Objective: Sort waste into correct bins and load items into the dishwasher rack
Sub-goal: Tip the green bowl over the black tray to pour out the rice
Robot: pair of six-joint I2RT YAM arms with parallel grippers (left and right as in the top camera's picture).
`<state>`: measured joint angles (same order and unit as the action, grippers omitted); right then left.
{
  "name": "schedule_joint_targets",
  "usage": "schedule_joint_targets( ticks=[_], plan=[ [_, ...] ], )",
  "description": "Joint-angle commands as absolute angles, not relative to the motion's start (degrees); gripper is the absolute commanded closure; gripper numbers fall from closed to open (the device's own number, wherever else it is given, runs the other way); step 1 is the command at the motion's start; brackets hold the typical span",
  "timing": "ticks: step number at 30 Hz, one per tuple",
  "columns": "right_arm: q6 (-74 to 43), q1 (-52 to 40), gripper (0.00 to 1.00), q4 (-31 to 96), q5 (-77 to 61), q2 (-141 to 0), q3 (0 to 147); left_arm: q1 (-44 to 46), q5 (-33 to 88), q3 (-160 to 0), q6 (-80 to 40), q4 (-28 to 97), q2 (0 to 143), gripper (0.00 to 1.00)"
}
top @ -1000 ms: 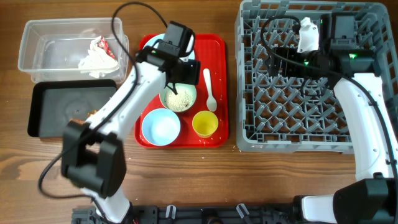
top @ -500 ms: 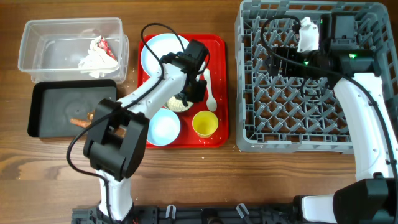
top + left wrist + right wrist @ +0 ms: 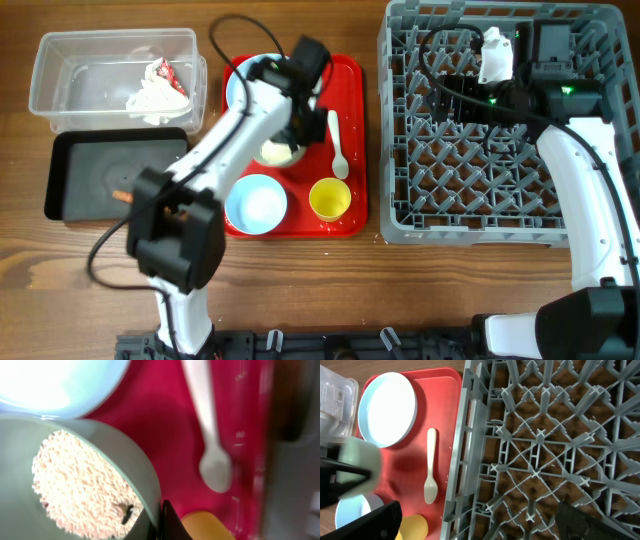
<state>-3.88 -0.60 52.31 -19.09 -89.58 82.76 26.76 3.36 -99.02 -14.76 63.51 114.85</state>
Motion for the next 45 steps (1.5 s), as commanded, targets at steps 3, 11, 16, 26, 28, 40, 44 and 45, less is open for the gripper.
schedule_joint_targets(
  ticks=[3, 11, 16, 26, 28, 40, 44, 45],
  plan=[
    [-4.5, -0.8, 0.0, 52.2, -20.0, -90.2, 83.6, 17.4, 10.5, -104.7, -16.9, 72.2, 103.7, 0.96],
    [-4.5, -0.8, 0.0, 52.5, -20.0, -90.2, 83.6, -5.6, 28.9, -101.0, 1.2, 80.7, 102.4, 0.96],
    [-4.5, -0.8, 0.0, 53.1, -20.0, -90.2, 83.6, -20.8, 48.3, -92.1, 10.7, 74.9, 103.0, 0.96],
    [-4.5, -0.8, 0.0, 53.3, -20.0, -90.2, 83.6, -42.2, 77.5, -78.3, 19.7, 66.0, 110.3, 0.96],
    [-4.5, -0.8, 0.0, 53.3, -20.0, -90.2, 83.6, -44.5, 82.3, -77.7, 19.7, 66.4, 110.9, 0.96],
    [-4.5, -0.8, 0.0, 53.4, -20.0, -90.2, 83.6, -48.3, 90.4, -77.7, 2.8, 68.5, 111.0, 0.96],
    [-4.5, -0.8, 0.0, 53.4, -20.0, -90.2, 83.6, -48.3, 90.4, -77.7, 2.3, 68.6, 111.0, 0.96],
    [-4.5, -0.8, 0.0, 53.4, -20.0, -90.2, 83.6, -48.3, 90.4, -77.7, 2.0, 68.6, 111.0, 0.96]
  ],
)
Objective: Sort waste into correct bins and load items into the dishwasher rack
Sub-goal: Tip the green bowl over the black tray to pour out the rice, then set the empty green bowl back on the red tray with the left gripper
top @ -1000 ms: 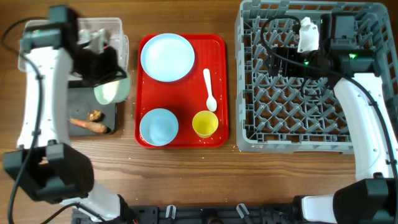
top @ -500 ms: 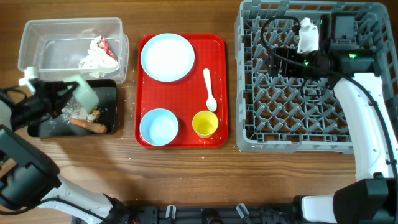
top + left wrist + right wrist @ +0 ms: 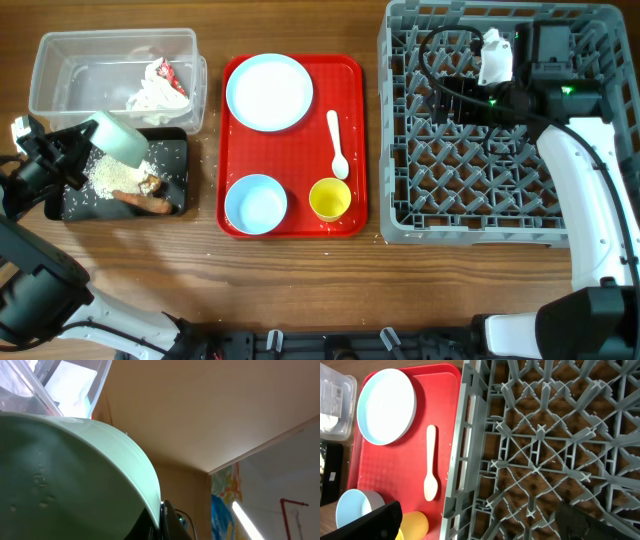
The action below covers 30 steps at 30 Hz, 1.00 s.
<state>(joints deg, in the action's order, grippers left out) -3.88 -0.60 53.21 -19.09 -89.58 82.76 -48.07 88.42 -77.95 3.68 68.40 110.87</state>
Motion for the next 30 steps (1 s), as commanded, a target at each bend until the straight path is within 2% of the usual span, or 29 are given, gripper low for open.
schedule_joint_targets(
  ticks=[1, 4, 7, 12, 14, 16, 17, 21, 23, 25, 30],
  plan=[
    [-4.5, -0.8, 0.0, 53.4, -20.0, -90.2, 83.6, -48.3, 90.4, -77.7, 1.2, 68.6, 111.0, 0.96],
    [-4.5, -0.8, 0.0, 53.3, -20.0, -90.2, 83.6, -48.3, 90.3, -77.7, 0.3, 68.5, 110.9, 0.96],
    [-4.5, -0.8, 0.0, 53.3, -20.0, -90.2, 83.6, -45.0, 89.0, -77.7, 4.4, 68.5, 109.2, 0.96],
    [-4.5, -0.8, 0.0, 53.4, -20.0, -90.2, 83.6, -38.0, 79.2, -78.1, 4.3, 63.7, 104.3, 0.96],
    [-4.5, -0.8, 0.0, 53.4, -20.0, -90.2, 83.6, -36.9, 81.6, -78.1, 4.2, 63.4, 103.8, 0.96],
    [-4.4, -0.8, 0.0, 53.3, -20.0, -90.2, 83.6, -37.4, 90.3, -78.1, 4.2, 62.7, 103.9, 0.96],
    [-4.3, -0.8, 0.0, 53.3, -20.0, -90.2, 83.6, -38.2, 90.4, -78.1, -0.9, 61.5, 103.9, 0.96],
    [-4.2, -0.8, 0.0, 53.3, -20.0, -90.2, 83.6, -42.2, 89.6, -78.1, -3.2, 61.3, 103.9, 0.96],
    [-4.0, -0.8, 0.0, 53.2, -20.0, -90.2, 83.6, -41.4, 90.4, -78.3, -2.5, 61.0, 103.7, 0.96],
    [-4.0, -0.8, 0.0, 53.2, -20.0, -90.2, 83.6, -39.3, 90.4, -78.4, 3.7, 60.8, 102.7, 0.96],
    [-3.4, -0.8, 0.0, 53.1, -20.0, -90.2, 83.6, -36.7, 87.0, -78.6, -2.6, 60.6, 102.2, 0.96]
  ],
)
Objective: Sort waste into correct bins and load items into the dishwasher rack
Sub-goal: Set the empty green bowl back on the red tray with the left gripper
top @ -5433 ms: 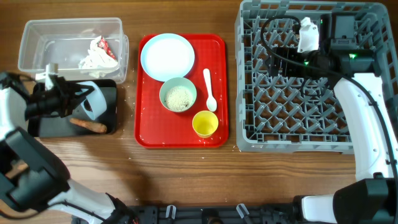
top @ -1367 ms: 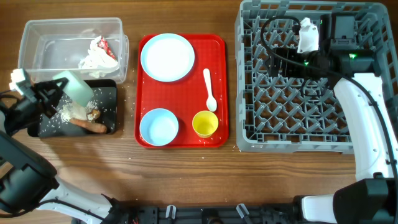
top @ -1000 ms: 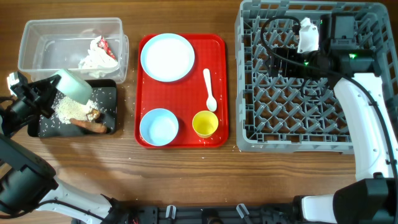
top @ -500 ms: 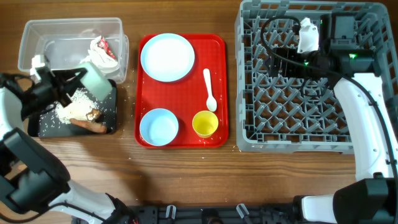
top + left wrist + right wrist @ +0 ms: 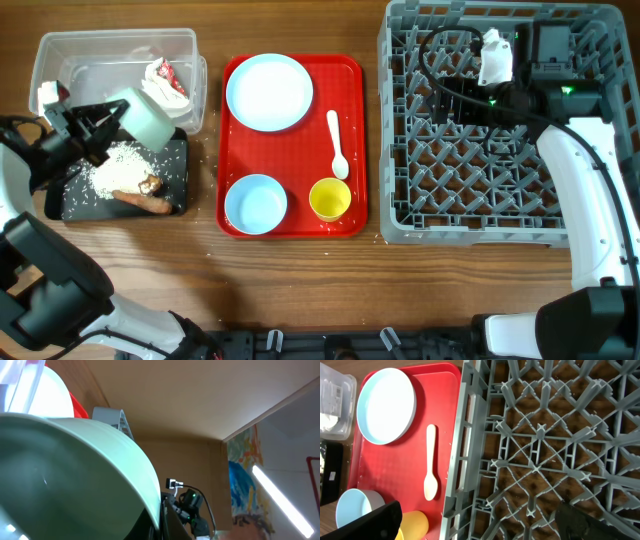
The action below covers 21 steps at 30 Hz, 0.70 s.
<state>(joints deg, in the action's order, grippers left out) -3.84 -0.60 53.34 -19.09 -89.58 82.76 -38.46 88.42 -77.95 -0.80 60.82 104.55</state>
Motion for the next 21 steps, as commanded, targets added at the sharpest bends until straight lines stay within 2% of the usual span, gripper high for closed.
schedule_joint_targets(
  ticks=[1, 5, 8, 11, 15, 19, 20, 21],
  plan=[
    [-3.4, -0.8, 0.0, 52.9, -20.0, -90.2, 83.6, -33.2, 79.5, -79.3, -2.7, 60.6, 100.7, 0.96],
    [-3.6, -0.8, 0.0, 52.7, -20.0, -90.2, 83.6, -18.8, 55.8, -82.2, -7.6, 56.2, 97.5, 0.96],
    [-3.6, -0.8, 0.0, 52.8, -20.0, -90.2, 83.6, -2.3, 29.2, -82.3, -14.4, 50.5, 97.7, 0.96],
    [-3.6, -1.5, 0.0, 52.7, -20.0, -90.2, 83.6, 11.2, 10.1, -82.3, -17.1, 49.5, 100.4, 0.96],
    [-3.6, -3.5, 0.0, 52.2, -20.0, -90.2, 83.6, 22.3, 0.5, -82.3, -18.0, 48.8, 107.0, 0.96],
    [-3.6, -5.0, 0.0, 52.0, -20.0, -90.2, 83.6, 26.4, -2.1, -82.3, -18.9, 48.1, 111.1, 0.96],
    [-3.6, -5.1, 0.0, 52.0, -20.0, -90.2, 83.6, 26.7, -2.1, -82.3, -18.9, 48.1, 111.2, 0.86],
    [-3.6, -5.1, 0.0, 52.0, -20.0, -90.2, 83.6, 26.9, -2.0, -82.3, -18.9, 47.9, 111.1, 0.64]
  ],
)
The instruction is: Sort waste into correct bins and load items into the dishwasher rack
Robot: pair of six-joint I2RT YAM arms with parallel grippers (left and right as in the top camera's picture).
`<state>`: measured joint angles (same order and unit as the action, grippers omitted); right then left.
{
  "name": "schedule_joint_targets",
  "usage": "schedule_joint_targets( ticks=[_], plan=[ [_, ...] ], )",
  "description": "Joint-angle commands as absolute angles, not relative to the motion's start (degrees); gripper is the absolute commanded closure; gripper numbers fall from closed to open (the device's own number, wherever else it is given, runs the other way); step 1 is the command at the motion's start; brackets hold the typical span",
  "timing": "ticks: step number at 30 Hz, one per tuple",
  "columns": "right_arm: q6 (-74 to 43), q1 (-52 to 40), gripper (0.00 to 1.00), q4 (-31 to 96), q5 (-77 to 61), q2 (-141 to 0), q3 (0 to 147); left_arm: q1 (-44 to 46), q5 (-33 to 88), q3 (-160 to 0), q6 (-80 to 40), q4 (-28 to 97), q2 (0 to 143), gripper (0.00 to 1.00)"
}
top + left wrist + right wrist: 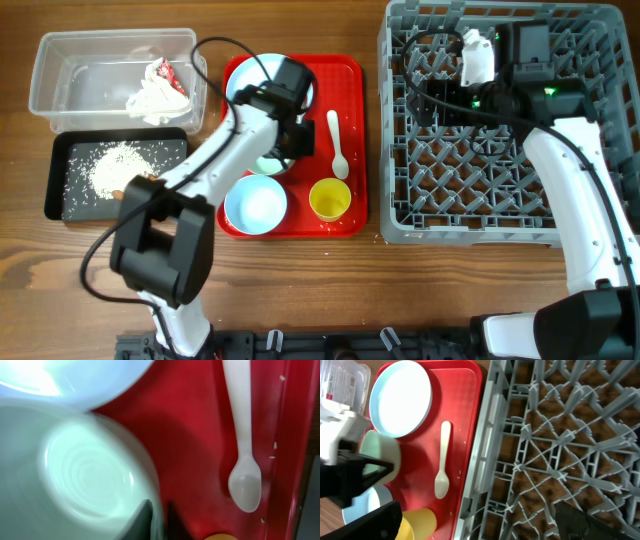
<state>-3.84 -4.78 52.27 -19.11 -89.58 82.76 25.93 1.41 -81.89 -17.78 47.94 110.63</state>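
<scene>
My left gripper is shut on the rim of a pale green bowl, which is empty and upright low over the red tray, between the white plate and the blue bowl. A white spoon and a yellow cup lie to its right on the tray. My right gripper hangs open over the upper left of the grey dishwasher rack, holding nothing.
A black tray at the left holds spilled rice. Behind it a clear bin holds crumpled wrappers. The rack fills the right side of the table.
The left gripper, which held the green bowl tilted over the black tray at the far left, now holds it upright over the red tray. The right arm has shifted slightly left.
The left gripper first held the green bowl, full of rice, over the red tray. It then held it tipped over the black tray, where rice and scraps lay. The bowl is now back at the red tray, empty. The right gripper stayed open over the rack.
</scene>
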Motion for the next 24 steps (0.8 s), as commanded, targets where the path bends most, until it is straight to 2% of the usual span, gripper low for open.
schedule_joint_targets(
  ticks=[1, 2, 3, 4, 8, 12, 19, 21, 22, 24],
  plan=[
    [-3.6, -5.1, 0.0, 51.9, -20.0, -90.2, 83.6, 26.9, -2.0, -82.9, -18.9, 48.1, 110.9, 0.47],
    [-3.5, -5.1, 0.0, 51.7, -20.0, -90.2, 83.6, 26.9, -2.0, -84.2, -18.9, 49.3, 110.8, 0.34],
    [-3.4, -5.1, 0.01, 51.6, -20.0, -90.2, 83.6, 26.9, -2.0, -86.3, -18.9, 52.0, 110.6, 0.28],
    [-3.4, -5.1, 0.0, 51.6, -20.0, -90.2, 83.6, 26.9, -1.9, -89.0, -18.9, 55.2, 110.3, 0.26],
    [-3.4, -5.1, 0.0, 51.6, -20.0, -90.2, 83.6, 27.3, 6.3, -98.7, -16.8, 65.7, 109.1, 0.3],
    [-3.4, -5.1, 0.0, 51.6, -20.0, -90.2, 83.6, 30.1, 10.0, -97.1, -13.9, 70.3, 109.2, 0.31],
    [-3.4, -5.1, 0.0, 51.7, -20.0, -90.2, 83.6, 35.0, 7.4, -85.4, -21.7, 66.0, 109.3, 0.4],
    [-3.4, -5.1, 0.0, 51.7, -20.0, -90.2, 83.6, 35.0, 7.2, -83.1, -23.0, 64.5, 109.3, 0.45],
    [-3.4, -5.1, 0.0, 51.7, -20.0, -90.2, 83.6, 35.0, 7.2, -82.0, -23.2, 63.4, 109.3, 0.55],
    [-3.4, -5.1, 0.0, 51.7, -20.0, -90.2, 83.6, 35.0, 7.2, -81.1, -23.3, 61.5, 109.3, 0.91]
  ],
)
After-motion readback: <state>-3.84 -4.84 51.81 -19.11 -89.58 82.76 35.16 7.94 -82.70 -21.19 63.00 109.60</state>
